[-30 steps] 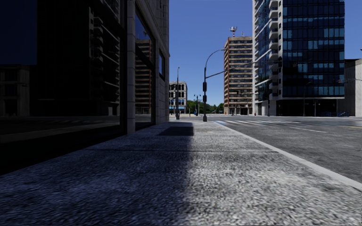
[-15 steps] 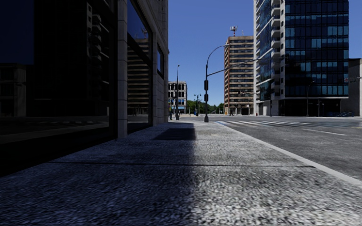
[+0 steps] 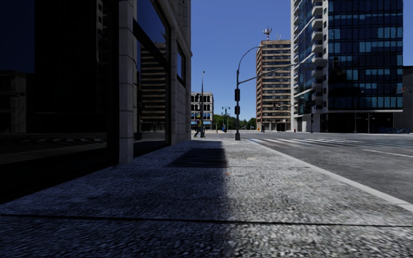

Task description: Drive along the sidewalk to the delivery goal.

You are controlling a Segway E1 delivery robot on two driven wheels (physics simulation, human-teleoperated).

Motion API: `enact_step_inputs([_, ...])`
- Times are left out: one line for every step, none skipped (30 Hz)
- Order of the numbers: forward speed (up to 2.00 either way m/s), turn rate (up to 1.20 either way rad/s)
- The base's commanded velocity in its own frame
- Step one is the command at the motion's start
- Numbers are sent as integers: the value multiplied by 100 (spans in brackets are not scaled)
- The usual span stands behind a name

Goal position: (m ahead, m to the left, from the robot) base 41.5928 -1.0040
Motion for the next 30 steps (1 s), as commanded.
enact_step_inputs([200,0])
enact_step_inputs([200,0])
enact_step_inputs([200,0])
enact_step_inputs([200,0])
enact_step_inputs([200,0])
enact_step_inputs([200,0])
enact_step_inputs([200,0])
enact_step_inputs([200,0])
enact_step_inputs([200,0])
enact_step_inputs([200,0])
enact_step_inputs([200,0])
enact_step_inputs([200,0])
enact_step_inputs([200,0])
enact_step_inputs([200,0])
enact_step_inputs([200,0])
enact_step_inputs([200,0])
enact_step_inputs([200,0])
enact_step_inputs([200,0])
enact_step_inputs([200,0])
enact_step_inputs([200,0])
enact_step_inputs([200,0])
enact_step_inputs([200,0])
enact_step_inputs([200,0])
enact_step_inputs([200,0])
enact_step_inputs([200,0])
enact_step_inputs([200,0])
enact_step_inputs([200,0])
enact_step_inputs([200,0])
enact_step_inputs([200,0])
enact_step_inputs([200,0])
